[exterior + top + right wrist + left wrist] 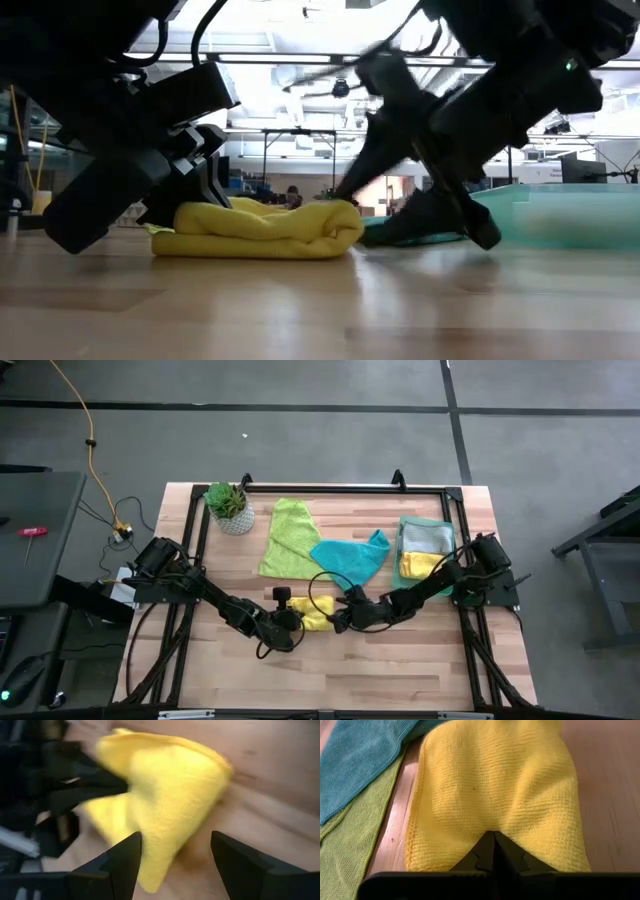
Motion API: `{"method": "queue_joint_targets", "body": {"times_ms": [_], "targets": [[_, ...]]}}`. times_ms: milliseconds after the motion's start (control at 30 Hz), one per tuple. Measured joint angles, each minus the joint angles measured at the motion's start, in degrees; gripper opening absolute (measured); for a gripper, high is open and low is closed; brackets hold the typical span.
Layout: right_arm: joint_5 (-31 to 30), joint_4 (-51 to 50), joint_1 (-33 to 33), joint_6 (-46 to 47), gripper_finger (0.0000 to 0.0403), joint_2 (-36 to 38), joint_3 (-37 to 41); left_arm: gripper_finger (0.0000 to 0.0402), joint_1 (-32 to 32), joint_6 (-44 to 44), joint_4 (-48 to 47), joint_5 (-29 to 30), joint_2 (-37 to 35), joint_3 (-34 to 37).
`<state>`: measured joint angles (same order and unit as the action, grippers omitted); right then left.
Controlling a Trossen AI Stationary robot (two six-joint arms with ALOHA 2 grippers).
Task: Fold microfiber towels
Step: Put the yellow microfiber cloth into the blue bin
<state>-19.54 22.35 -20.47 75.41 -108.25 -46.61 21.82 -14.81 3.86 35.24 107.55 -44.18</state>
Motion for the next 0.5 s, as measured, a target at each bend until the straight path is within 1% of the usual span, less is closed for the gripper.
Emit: {"method": "queue_joint_targets", "body": {"times_ms": [100,333,500], "targets": [[0.0,-1.8,0.7,3.2,0.0231,-0.2,-0.1,0.0000,0.0,0.0,0.0,0.4,0.0,0.0],[-1.9,2.8,1.0,0.2,0.0231,-0.5,-0.1,0.0000,0.0,0.0,0.0,0.6,0.0,0.0],[-1.6,0.9,1.0,1.4,0.0231,-0.6,-0.3,0.0000,0.0,-0.1,0.0,0.7,0.0,0.0]]}}
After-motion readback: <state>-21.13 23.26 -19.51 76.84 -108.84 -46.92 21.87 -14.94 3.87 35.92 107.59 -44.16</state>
